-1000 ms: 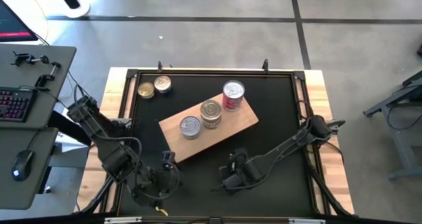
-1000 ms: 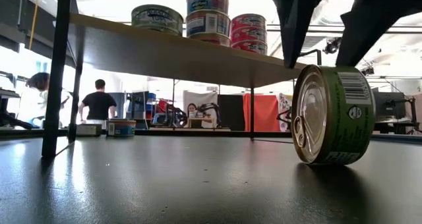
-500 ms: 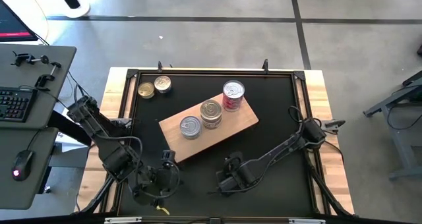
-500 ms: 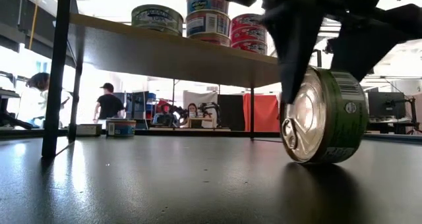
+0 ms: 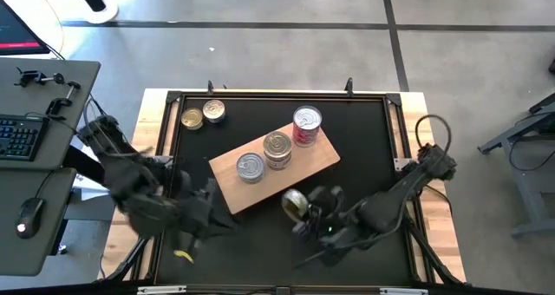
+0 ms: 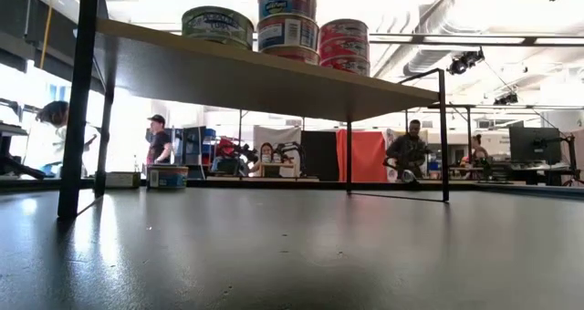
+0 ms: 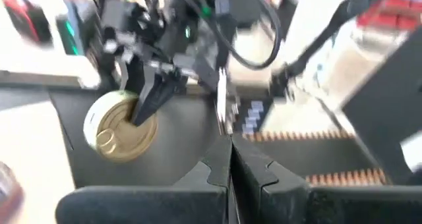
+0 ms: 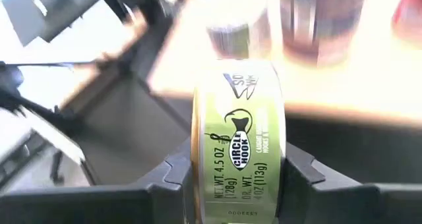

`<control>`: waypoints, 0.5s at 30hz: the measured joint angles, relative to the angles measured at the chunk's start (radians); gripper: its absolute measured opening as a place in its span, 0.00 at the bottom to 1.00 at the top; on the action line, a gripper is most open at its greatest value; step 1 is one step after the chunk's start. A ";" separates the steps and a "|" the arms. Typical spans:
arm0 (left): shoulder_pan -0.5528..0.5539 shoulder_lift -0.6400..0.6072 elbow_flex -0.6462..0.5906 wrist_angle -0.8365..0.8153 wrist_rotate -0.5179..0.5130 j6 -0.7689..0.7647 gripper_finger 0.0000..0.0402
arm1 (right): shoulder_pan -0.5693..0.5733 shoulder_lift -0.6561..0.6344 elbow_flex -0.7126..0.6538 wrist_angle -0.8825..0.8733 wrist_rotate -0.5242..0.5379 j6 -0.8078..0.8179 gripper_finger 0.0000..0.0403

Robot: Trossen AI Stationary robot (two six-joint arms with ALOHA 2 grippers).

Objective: Stack canned seafood by type on shelf
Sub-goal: Put the green tuna can on the shelf

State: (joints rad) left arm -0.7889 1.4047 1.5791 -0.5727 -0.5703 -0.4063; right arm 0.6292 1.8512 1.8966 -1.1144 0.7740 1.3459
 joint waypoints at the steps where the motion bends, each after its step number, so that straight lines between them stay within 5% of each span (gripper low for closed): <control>1: -0.011 -0.013 0.000 0.021 -0.038 0.019 0.00 | -0.004 -0.016 0.014 0.008 0.035 -0.040 0.29; 5: -0.054 -0.046 0.000 0.068 -0.164 0.072 0.00 | -0.061 -0.065 0.042 0.139 0.053 -0.240 0.29; 15: -0.135 -0.007 0.000 0.058 -0.240 0.024 0.00 | -0.190 0.020 0.036 0.554 -0.274 -0.537 0.29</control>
State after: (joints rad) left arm -0.9235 1.3979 1.5791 -0.5144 -0.8103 -0.3823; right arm 0.4388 1.8708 1.9327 -0.5609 0.4997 0.8088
